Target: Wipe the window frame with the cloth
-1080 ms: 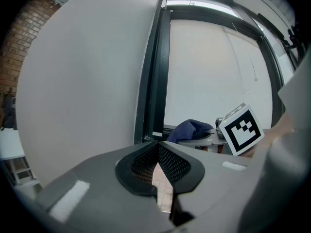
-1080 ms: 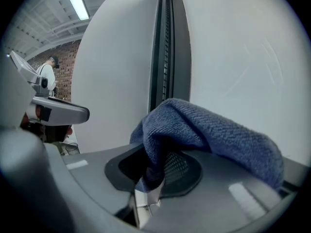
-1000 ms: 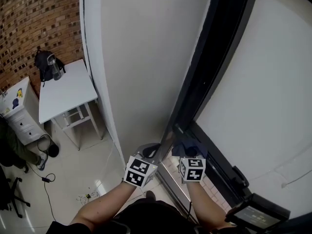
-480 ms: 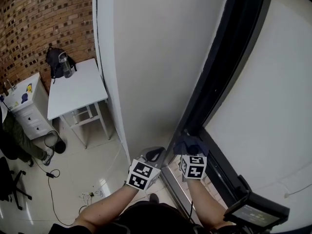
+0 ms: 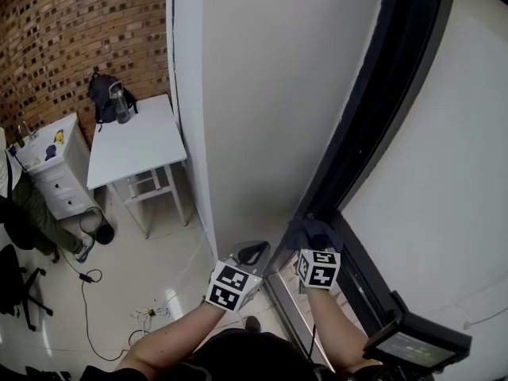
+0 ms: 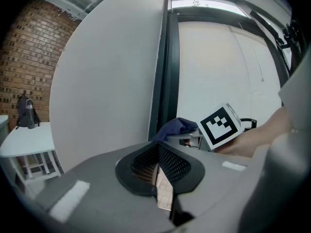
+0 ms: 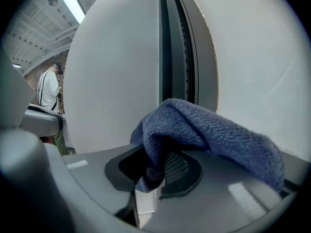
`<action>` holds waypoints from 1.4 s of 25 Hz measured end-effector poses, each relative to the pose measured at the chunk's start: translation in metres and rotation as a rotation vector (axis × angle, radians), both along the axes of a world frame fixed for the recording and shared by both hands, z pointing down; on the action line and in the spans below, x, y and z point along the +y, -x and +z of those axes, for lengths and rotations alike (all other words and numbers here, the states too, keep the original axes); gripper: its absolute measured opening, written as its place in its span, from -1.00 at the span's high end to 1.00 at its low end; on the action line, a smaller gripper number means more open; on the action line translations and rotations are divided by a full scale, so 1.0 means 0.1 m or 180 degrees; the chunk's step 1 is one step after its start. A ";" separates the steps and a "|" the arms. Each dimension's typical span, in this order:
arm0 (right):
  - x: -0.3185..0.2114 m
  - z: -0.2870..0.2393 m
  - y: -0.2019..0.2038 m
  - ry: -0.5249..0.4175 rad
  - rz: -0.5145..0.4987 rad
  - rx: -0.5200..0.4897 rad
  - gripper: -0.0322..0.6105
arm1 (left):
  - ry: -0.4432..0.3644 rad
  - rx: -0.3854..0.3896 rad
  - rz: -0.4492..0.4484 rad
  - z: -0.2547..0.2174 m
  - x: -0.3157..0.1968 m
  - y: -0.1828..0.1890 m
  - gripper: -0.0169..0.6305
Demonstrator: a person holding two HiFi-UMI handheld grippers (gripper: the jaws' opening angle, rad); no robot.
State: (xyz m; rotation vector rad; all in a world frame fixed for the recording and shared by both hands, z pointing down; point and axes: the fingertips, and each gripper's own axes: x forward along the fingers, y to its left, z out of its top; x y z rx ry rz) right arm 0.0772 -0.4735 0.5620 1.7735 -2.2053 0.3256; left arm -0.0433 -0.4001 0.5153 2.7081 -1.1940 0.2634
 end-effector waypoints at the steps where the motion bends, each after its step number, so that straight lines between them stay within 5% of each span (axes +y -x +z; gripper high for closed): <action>1: 0.00 -0.01 0.01 -0.0007 -0.0023 -0.0011 0.68 | -0.0014 -0.0002 -0.0015 -0.01 0.00 0.01 0.97; 12: 0.57 -0.41 -0.12 -0.0271 0.0089 -0.0148 0.68 | -0.0029 0.0110 0.0134 -0.19 0.23 -0.08 0.97; 17: 1.09 -0.59 -0.36 -0.0448 0.0307 -0.0148 0.68 | -0.0168 0.0247 0.0528 -0.33 0.49 -0.41 0.97; 21: 1.51 -0.69 -0.51 -0.0522 0.0442 -0.0084 0.68 | -0.0017 0.0289 0.0519 -0.29 0.62 -0.54 0.97; 30: 2.64 -1.06 -1.29 -0.0678 0.1117 -0.0143 0.68 | 0.0037 0.0616 0.1325 -0.60 1.28 -1.27 0.97; 35: 3.35 -1.24 -1.64 -0.0767 0.1381 -0.0077 0.68 | -0.0081 0.0528 0.1574 -0.77 1.64 -1.72 0.97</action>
